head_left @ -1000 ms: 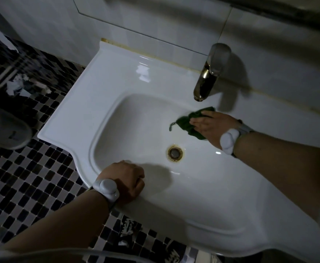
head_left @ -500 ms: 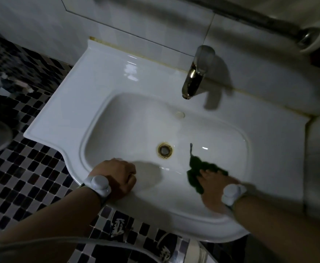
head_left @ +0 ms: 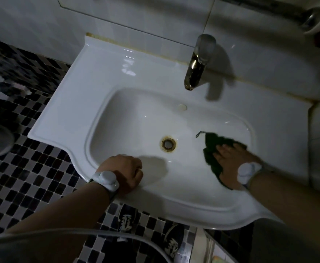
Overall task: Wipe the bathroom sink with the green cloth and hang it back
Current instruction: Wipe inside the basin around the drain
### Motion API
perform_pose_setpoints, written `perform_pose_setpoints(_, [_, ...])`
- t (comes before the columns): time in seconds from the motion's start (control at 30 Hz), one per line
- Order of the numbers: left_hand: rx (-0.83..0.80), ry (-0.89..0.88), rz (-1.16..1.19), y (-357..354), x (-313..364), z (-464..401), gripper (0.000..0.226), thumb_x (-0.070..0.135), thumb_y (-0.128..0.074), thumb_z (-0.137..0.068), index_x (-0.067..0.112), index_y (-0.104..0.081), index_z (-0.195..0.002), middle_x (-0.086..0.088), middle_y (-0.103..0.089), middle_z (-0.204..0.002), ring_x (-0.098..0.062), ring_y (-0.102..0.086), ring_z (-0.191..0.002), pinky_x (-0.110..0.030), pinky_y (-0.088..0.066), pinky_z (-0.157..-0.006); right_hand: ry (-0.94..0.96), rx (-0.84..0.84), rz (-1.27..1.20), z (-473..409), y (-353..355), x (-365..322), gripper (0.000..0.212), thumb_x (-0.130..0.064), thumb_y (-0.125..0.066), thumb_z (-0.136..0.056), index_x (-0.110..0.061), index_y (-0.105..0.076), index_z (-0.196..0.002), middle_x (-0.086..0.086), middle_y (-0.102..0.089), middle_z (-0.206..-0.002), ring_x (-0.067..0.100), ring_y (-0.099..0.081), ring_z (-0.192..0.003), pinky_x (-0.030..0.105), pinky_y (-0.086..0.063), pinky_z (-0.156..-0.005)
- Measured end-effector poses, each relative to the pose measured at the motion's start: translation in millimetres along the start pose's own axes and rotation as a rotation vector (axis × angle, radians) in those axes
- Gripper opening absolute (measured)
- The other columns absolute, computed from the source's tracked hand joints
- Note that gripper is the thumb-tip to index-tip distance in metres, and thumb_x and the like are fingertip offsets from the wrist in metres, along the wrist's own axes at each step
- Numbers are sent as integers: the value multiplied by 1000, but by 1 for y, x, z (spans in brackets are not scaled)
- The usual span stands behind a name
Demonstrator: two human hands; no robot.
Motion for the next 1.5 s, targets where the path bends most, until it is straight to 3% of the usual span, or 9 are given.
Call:
perform_pose_setpoints(0.17, [8,6,37,-1,-3,1,42,54,-30,-82,35,-60,-105,6,-69,-98,-22,-64,-91,-33,-54,-78,46,-274,-465,9,-13,-108,55,-40,-15,-103,-29,-4,-155,-2,1,-163,17,-1,-150,35,5,-122])
perform_pose_setpoints(0.33, [2,-38,96,-1,-3,1,44,58,-22,-91,37,-54,-111,8,-68,-104,-20,-65,-93,-36,-53,-82,53,-101,-758,26,50,-168,52,-38,-27,-103,-23,-24,-152,-4,-26,-157,18,-22,-145,25,-13,-116])
perform_pose_setpoints(0.53, [51,-89,214,9,-2,8,34,50,-26,-97,37,-54,-110,14,-65,-107,-12,-61,-96,-32,-48,-83,210,-47,-729,-3,85,-232,48,-30,-47,-98,0,-45,-135,19,-49,-137,33,-46,-127,44,-36,-108])
perform_pose_setpoints(0.7, [11,-112,284,13,-3,10,36,49,-28,-95,35,-56,-113,12,-64,-111,-14,-60,-103,-33,-47,-89,339,68,-905,24,98,-203,29,-34,-53,-97,-20,-54,-122,-4,-58,-121,7,-50,-104,10,-35,-89])
perform_pose_setpoints(0.83, [-28,-78,393,13,-11,14,37,46,-35,-95,34,-56,-122,10,-62,-125,-14,-56,-114,-24,-40,-94,-22,-91,-550,40,45,-139,69,-75,-17,-87,-35,-43,-138,-10,-47,-142,12,-43,-129,28,-27,-107])
perform_pose_setpoints(0.97, [-19,-2,629,23,-21,16,39,43,-37,-91,29,-60,-119,5,-62,-118,-16,-58,-108,-25,-41,-91,-180,-181,-512,33,22,-141,74,-68,-10,-93,-26,-22,-153,-4,-25,-159,17,-22,-146,33,-8,-118])
perform_pose_setpoints(1.17, [18,83,619,40,-56,30,36,33,-38,-89,34,-64,-114,10,-64,-116,-12,-60,-107,-30,-46,-96,-4,-4,-911,-2,134,-252,45,-48,-36,-101,-12,-56,-119,-10,-65,-106,16,-58,-102,20,-34,-85])
perform_pose_setpoints(1.27, [-7,58,574,57,-74,34,40,30,-37,-85,32,-69,-109,9,-69,-111,-11,-63,-106,-31,-47,-99,-142,-5,-1030,-14,160,-280,49,-52,-52,-94,-8,-62,-112,-2,-55,-67,22,-56,-77,29,-40,-73])
perform_pose_setpoints(1.5, [-134,131,561,97,-88,30,27,44,-56,-85,42,-63,-111,16,-70,-100,-8,-65,-94,-29,-53,-88,-224,37,-1399,-14,177,-253,48,-56,-36,-97,-23,-59,-123,5,-66,-115,25,-62,-100,29,-46,-78])
Point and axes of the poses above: each hand's wrist, its own z-axis away from the middle knuckle, its own y-axis out of the back of the hand, x = y × z, the point moved 4 cm from there along -z, towards the middle knuckle
